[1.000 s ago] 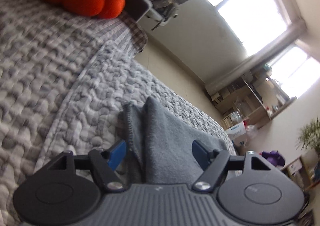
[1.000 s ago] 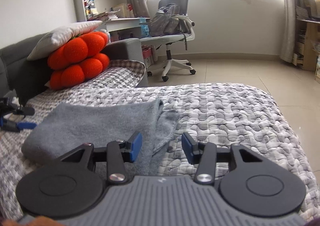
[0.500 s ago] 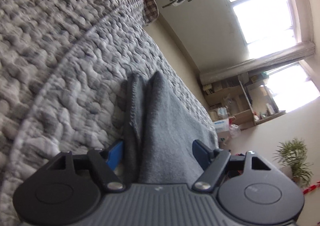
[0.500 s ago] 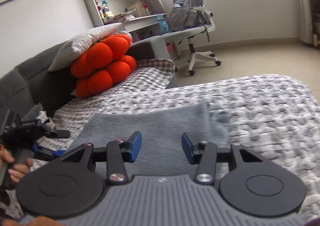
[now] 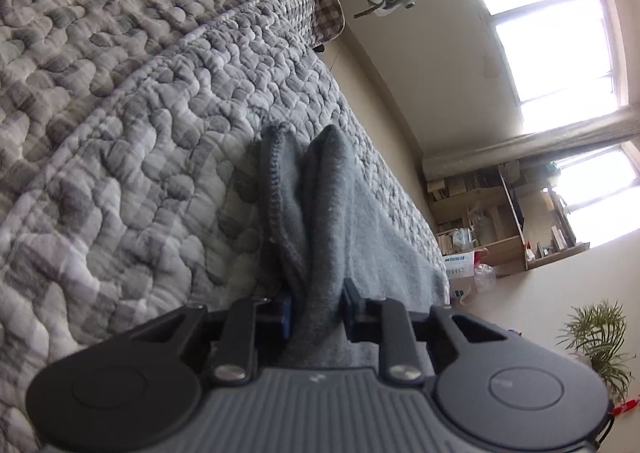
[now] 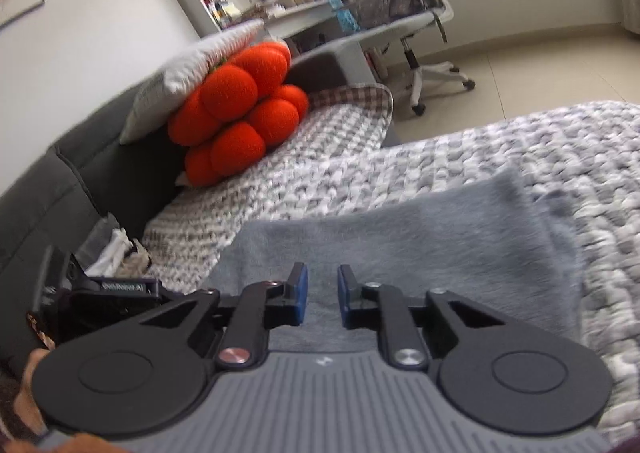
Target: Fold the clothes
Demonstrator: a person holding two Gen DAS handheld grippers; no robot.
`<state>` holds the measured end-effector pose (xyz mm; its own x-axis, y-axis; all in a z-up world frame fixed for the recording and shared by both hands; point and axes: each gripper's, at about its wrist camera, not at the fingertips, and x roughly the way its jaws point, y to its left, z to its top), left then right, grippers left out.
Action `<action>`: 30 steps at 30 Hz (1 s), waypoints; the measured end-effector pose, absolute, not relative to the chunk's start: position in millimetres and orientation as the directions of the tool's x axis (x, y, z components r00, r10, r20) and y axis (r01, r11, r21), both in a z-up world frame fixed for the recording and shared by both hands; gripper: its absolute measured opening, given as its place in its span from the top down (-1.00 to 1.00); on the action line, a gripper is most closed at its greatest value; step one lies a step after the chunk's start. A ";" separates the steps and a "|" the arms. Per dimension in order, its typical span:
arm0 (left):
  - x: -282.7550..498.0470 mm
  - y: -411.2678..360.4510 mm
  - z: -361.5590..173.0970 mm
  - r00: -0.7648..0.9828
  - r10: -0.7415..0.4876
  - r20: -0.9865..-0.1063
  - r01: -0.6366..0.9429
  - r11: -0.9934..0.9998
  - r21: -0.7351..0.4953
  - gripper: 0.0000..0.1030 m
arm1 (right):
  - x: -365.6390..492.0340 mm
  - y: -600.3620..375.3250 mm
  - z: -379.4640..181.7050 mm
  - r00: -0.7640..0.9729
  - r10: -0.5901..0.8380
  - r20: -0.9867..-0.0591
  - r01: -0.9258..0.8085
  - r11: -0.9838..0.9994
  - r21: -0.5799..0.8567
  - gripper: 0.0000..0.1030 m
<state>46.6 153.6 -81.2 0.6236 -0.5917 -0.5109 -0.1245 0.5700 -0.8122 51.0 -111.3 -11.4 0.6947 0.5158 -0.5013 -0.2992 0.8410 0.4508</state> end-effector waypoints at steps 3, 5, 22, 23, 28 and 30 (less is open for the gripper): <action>43.3 148.8 -71.4 0.649 -0.598 -0.469 -0.112 0.535 -0.837 0.61 | 56.9 -100.1 -16.2 0.668 0.493 -0.558 -0.267 0.858 0.438 0.71; 42.1 142.3 -61.2 0.664 -0.597 -0.451 -0.092 0.533 -0.841 0.62 | 61.9 -94.9 -21.4 0.647 0.479 -0.593 -0.242 0.867 0.436 0.71; 40.2 93.7 -25.0 0.686 -0.647 -0.332 0.060 0.506 -0.861 0.73 | 74.4 -157.0 -31.8 0.616 0.619 -0.487 -0.066 0.657 0.751 0.10; 41.4 87.2 -24.7 0.680 -0.654 -0.331 0.068 0.506 -0.860 0.73 | 74.5 -165.2 -33.9 0.618 0.632 -0.468 -0.044 0.622 0.782 0.10; 50.3 53.3 -29.0 0.644 -0.688 -0.334 0.094 0.504 -0.858 0.72 | 71.2 -202.1 -43.9 0.638 0.666 -0.386 0.058 0.459 0.887 0.10; 53.5 41.0 -32.5 0.630 -0.700 -0.335 0.101 0.502 -0.859 0.72 | 67.9 -216.0 -45.4 0.651 0.661 -0.374 0.090 0.422 0.902 0.10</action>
<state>53.5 41.0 -32.5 0.6305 -0.7001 -0.3352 0.1006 0.5019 -0.8591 67.9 -216.0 -45.4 0.6509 0.6609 -0.3736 0.0897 0.4217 0.9023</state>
